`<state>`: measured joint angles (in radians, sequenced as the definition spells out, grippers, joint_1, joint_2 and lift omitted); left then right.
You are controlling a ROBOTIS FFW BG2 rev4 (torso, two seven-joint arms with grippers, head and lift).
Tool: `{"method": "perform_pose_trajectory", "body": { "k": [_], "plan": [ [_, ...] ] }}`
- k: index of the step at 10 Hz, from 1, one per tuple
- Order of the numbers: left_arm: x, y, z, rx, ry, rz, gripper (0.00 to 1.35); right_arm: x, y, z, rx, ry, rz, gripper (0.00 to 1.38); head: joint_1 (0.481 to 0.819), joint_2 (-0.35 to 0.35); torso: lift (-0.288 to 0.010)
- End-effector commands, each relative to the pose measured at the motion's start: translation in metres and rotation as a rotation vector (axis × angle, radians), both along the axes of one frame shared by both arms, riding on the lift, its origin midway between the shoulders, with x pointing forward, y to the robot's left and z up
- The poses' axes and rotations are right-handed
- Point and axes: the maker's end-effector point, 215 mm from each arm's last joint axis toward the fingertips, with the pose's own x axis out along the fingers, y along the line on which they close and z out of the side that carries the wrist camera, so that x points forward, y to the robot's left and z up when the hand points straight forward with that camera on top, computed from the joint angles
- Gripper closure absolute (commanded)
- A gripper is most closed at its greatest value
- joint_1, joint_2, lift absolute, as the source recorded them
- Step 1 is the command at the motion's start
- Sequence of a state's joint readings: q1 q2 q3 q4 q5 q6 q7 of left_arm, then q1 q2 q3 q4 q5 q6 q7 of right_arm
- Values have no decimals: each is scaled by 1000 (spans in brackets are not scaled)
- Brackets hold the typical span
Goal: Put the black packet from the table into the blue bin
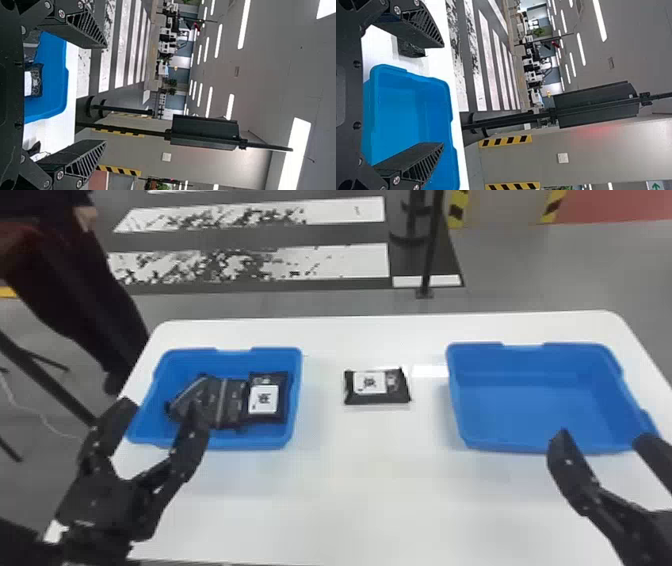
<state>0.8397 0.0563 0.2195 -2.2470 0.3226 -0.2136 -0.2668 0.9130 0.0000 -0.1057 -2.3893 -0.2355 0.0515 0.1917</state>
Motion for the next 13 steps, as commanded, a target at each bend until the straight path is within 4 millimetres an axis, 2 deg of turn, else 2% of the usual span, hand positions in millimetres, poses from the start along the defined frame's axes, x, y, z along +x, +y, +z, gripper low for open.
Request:
{"method": "perform_pose_trajectory", "body": {
  "k": [1, 6, 8, 13],
  "plan": [
    [0, -1, 0, -4, -1, -1, 185, 0, 0, 0, 0, 0, -1, 134, 695, 94, -110],
    [3, -5, -5, -12, 12, -9, 185, 0, 0, -1, 4, 2, -1, 134, 695, 92, -110],
    [25, -37, -20, -11, 21, -110, 185, 0, 0, -2, 7, 4, -2, 134, 695, 78, -110],
    [100, -146, -57, 32, 60, -354, 185, 2, 2, -5, 10, 5, 1, 134, 695, -81, -110]
  ]
}}
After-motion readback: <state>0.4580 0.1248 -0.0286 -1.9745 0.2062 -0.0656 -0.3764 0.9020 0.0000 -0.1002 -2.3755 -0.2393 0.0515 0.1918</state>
